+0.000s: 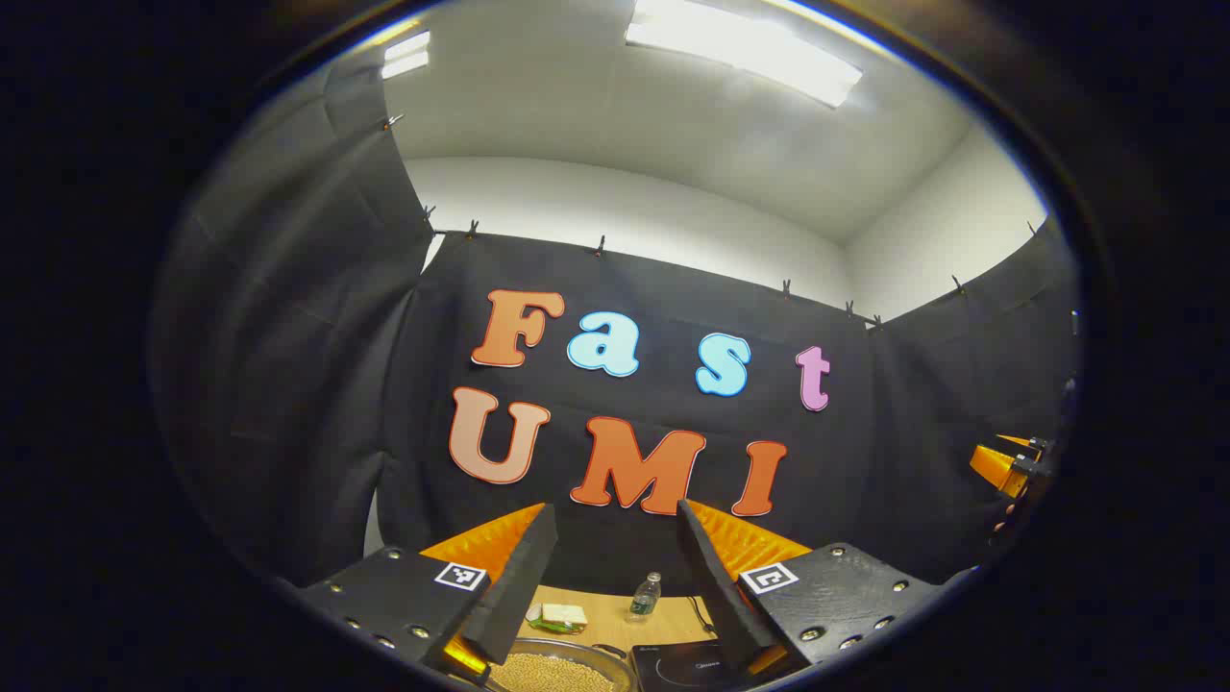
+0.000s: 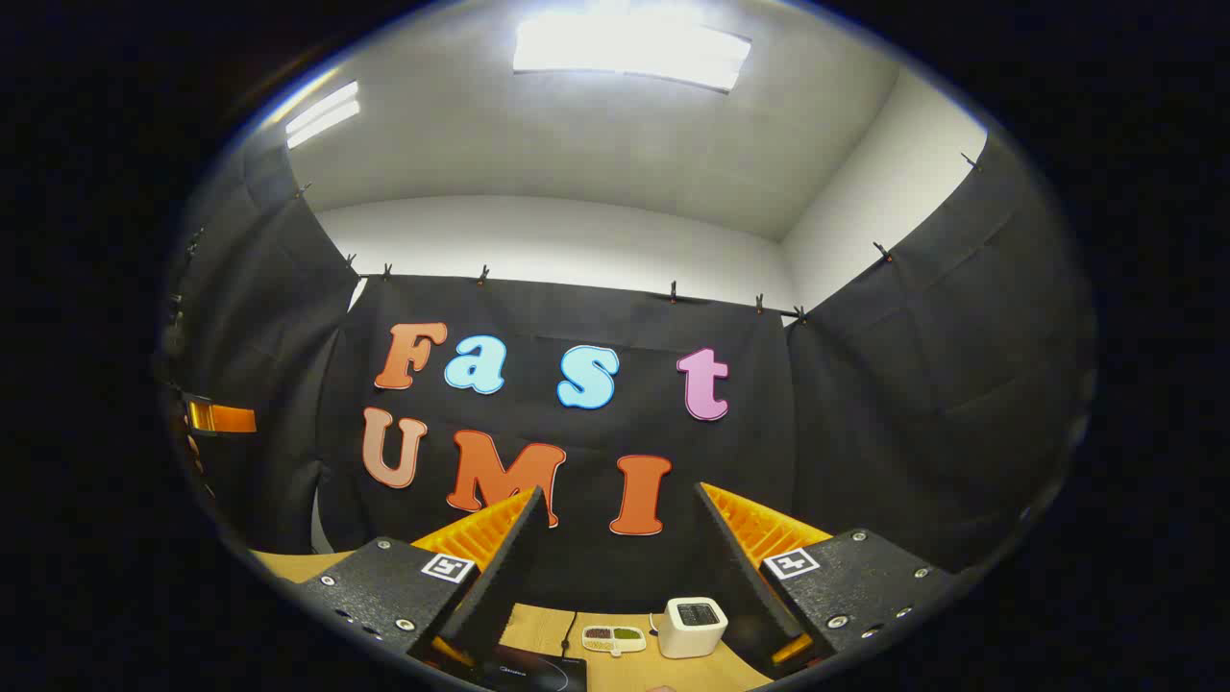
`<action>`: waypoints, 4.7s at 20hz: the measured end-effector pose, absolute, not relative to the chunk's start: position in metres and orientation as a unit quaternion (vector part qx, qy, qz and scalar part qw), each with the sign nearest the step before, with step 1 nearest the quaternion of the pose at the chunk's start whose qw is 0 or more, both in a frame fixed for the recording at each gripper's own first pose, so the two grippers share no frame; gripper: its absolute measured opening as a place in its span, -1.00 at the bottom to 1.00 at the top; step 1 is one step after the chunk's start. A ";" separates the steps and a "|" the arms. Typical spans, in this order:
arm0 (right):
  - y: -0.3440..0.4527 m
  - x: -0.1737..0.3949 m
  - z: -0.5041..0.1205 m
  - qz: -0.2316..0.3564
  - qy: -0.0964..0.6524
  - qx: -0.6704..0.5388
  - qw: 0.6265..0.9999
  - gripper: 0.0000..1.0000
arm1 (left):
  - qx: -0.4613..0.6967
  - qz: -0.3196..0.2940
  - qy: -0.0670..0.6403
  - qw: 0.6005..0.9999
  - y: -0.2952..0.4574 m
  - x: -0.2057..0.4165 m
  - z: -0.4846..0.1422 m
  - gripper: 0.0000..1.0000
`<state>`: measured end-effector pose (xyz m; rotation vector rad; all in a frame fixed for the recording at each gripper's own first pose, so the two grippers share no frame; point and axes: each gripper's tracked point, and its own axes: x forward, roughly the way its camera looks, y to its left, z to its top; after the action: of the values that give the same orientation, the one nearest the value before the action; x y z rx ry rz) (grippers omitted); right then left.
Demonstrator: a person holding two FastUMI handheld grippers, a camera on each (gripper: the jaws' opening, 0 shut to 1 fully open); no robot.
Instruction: First push the handle of the pot to place it horizontally, then grasp the pot with both hands and set it on the induction cooktop.
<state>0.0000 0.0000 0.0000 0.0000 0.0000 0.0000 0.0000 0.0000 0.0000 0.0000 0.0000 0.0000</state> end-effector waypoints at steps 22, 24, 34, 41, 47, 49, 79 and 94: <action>0.031 0.014 0.012 0.034 -0.022 0.006 0.999 0.88 | 0.027 0.007 0.001 1.000 0.001 0.013 0.003 0.61; 0.031 0.013 0.008 0.034 -0.022 0.005 0.999 0.89 | 0.031 0.015 0.004 0.999 0.011 0.010 -0.004 0.61; 0.050 0.001 -0.021 0.050 -0.014 -0.005 0.999 0.89 | 0.022 0.025 0.060 0.998 0.034 0.004 -0.064 0.61; 0.068 -0.001 -0.062 0.059 -0.009 -0.013 0.998 0.89 | 0.008 0.018 0.113 0.993 0.050 -0.005 -0.132 0.62; 0.087 -0.009 -0.088 0.066 -0.027 -0.037 0.997 0.90 | 0.034 0.019 0.171 0.985 0.060 -0.018 -0.193 0.56; 0.099 -0.016 -0.098 0.070 -0.027 -0.045 0.996 0.89 | 0.031 0.025 0.208 0.977 0.067 -0.026 -0.222 0.39; 0.122 -0.028 -0.272 0.060 0.106 -0.033 0.992 0.90 | -0.100 0.127 0.586 0.794 0.130 -0.168 -0.454 -0.90; 0.129 -0.027 -0.312 0.066 0.150 -0.018 0.986 0.90 | -0.133 0.177 0.594 0.773 0.175 -0.157 -0.471 -0.91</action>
<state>-0.0271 0.1290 -0.3118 -0.0364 0.3014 0.1332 -0.1566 0.1745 -0.4711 -0.2882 1.2877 0.3836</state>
